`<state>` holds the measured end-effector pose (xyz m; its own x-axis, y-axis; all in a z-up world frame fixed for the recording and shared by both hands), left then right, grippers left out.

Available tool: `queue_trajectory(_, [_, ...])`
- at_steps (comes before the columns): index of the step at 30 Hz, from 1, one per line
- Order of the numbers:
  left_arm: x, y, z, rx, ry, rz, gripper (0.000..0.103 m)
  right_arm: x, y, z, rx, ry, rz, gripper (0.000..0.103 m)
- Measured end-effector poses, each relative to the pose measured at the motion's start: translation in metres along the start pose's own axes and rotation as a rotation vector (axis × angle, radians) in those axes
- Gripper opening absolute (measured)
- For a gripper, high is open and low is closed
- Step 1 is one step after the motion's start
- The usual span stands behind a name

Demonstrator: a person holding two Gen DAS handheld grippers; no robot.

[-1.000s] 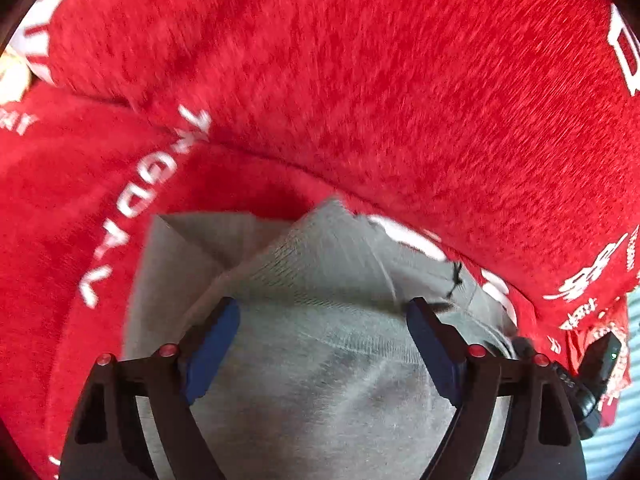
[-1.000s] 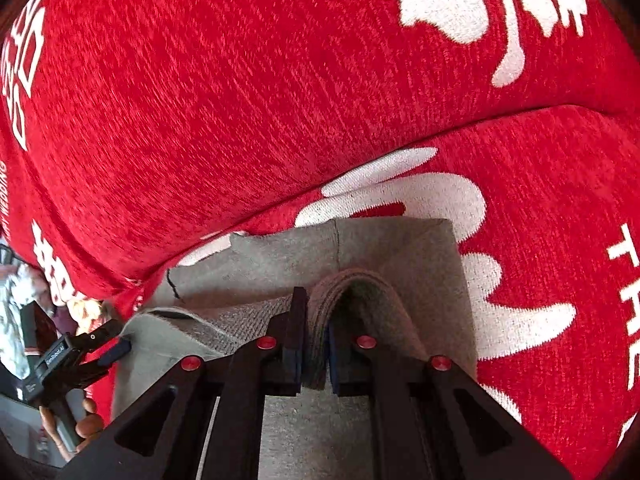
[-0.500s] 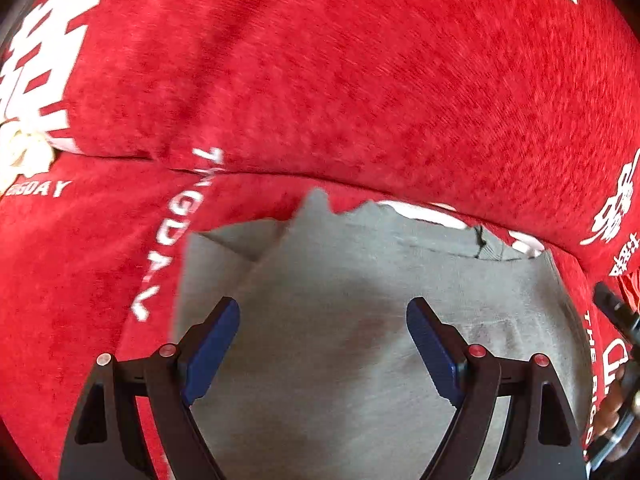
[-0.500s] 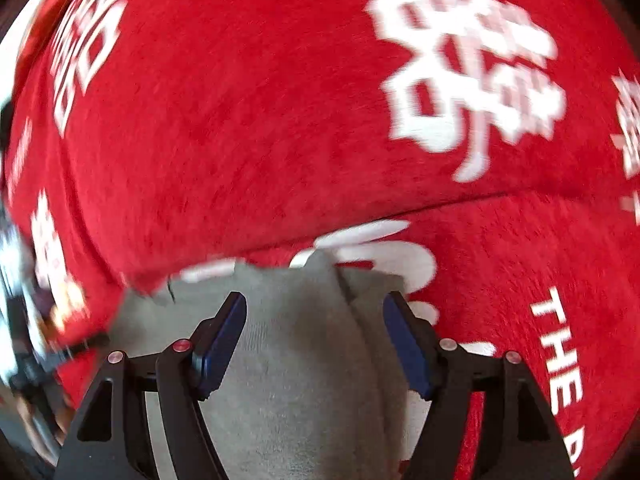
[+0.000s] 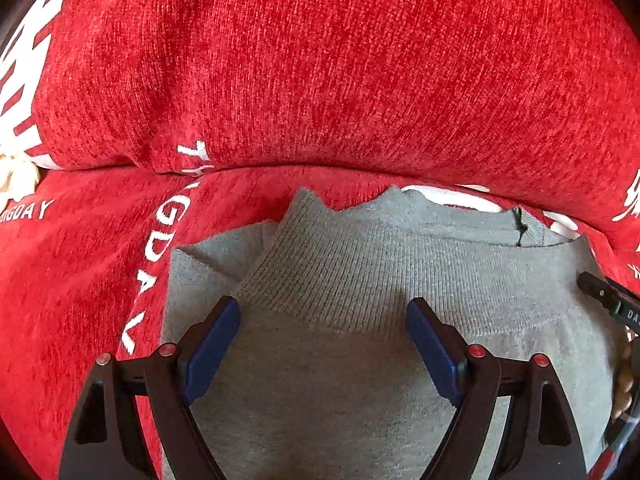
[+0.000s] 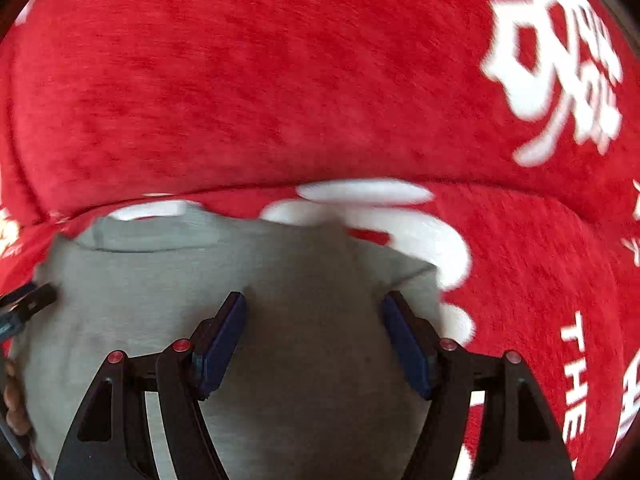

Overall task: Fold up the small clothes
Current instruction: 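Open both grippers and release the folded sweater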

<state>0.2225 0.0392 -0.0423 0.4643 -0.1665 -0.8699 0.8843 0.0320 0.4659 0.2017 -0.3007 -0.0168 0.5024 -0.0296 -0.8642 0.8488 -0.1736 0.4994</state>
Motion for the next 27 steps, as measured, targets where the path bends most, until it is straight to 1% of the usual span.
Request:
queue_trajectory(1, [-0.002,0.000,-0.001,-0.007,0.003,0.004,0.086,-0.003,0.001,0.000,0.004,-0.003,0.007,0.074])
queue_trajectory(2, [-0.006,0.002,-0.001,-0.015,0.018,0.017,0.086,-0.008,0.001,0.000,-0.004,-0.023,0.019,0.074])
queue_trajectory(4, [-0.013,0.005,0.000,-0.018,0.043,0.048,0.086,-0.018,0.000,-0.007,-0.046,-0.061,0.055,0.074])
queue_trajectory(6, [-0.016,0.007,0.003,-0.014,0.042,0.049,0.086,-0.030,-0.002,-0.017,-0.091,-0.080,0.089,0.074])
queue_trajectory(8, [-0.021,0.006,0.003,-0.009,0.069,0.058,0.086,-0.044,-0.008,-0.025,-0.113,-0.058,0.115,0.074])
queue_trajectory(11, [-0.042,-0.003,0.003,-0.005,0.058,0.097,0.086,-0.065,-0.021,-0.039,-0.144,-0.006,0.131,0.074])
queue_trajectory(15, [-0.069,-0.025,0.005,0.011,0.060,0.136,0.086,-0.081,-0.045,-0.052,-0.189,-0.010,0.107,0.074])
queue_trajectory(16, [-0.072,-0.030,0.004,0.012,0.058,0.137,0.086,-0.076,-0.050,-0.063,-0.193,-0.012,0.102,0.074])
queue_trajectory(19, [-0.079,-0.044,0.002,0.015,0.054,0.137,0.086,-0.066,-0.065,-0.063,-0.185,-0.023,0.067,0.074])
queue_trajectory(21, [-0.078,-0.053,0.000,0.011,0.050,0.116,0.086,-0.060,-0.073,-0.058,-0.186,-0.038,0.044,0.074])
queue_trajectory(22, [-0.075,-0.057,-0.003,0.009,0.053,0.103,0.086,-0.058,-0.076,-0.058,-0.192,-0.045,0.046,0.074])
queue_trajectory(23, [-0.070,-0.061,-0.007,0.010,0.072,0.085,0.086,-0.059,-0.078,-0.056,-0.195,-0.044,0.061,0.074])
queue_trajectory(24, [-0.061,-0.065,-0.010,0.011,0.107,0.059,0.086,-0.060,-0.080,-0.052,-0.192,-0.047,0.066,0.074])
queue_trajectory(25, [-0.056,-0.070,-0.016,0.010,0.128,0.035,0.088,-0.062,-0.080,-0.049,-0.182,-0.057,0.063,0.074])
queue_trajectory(26, [-0.057,-0.073,-0.020,0.001,0.108,0.051,0.088,-0.066,-0.080,-0.047,-0.169,-0.067,0.061,0.074])
queue_trajectory(27, [-0.063,-0.075,-0.025,-0.015,0.114,0.058,0.088,-0.071,-0.081,-0.046,-0.157,-0.075,0.061,0.074])
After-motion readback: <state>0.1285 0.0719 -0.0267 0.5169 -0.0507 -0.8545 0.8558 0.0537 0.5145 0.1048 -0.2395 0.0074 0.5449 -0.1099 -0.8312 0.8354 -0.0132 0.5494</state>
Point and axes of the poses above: each gripper's, at about its wrist camera, not at the fingertips, and x roughly the way its jaws point, z to its right, y to its top, the point moved 4 cm from there along x, roughly the way its jaws point, and after that the axes turned 5 degrees about -x, right-handed, at the moved point
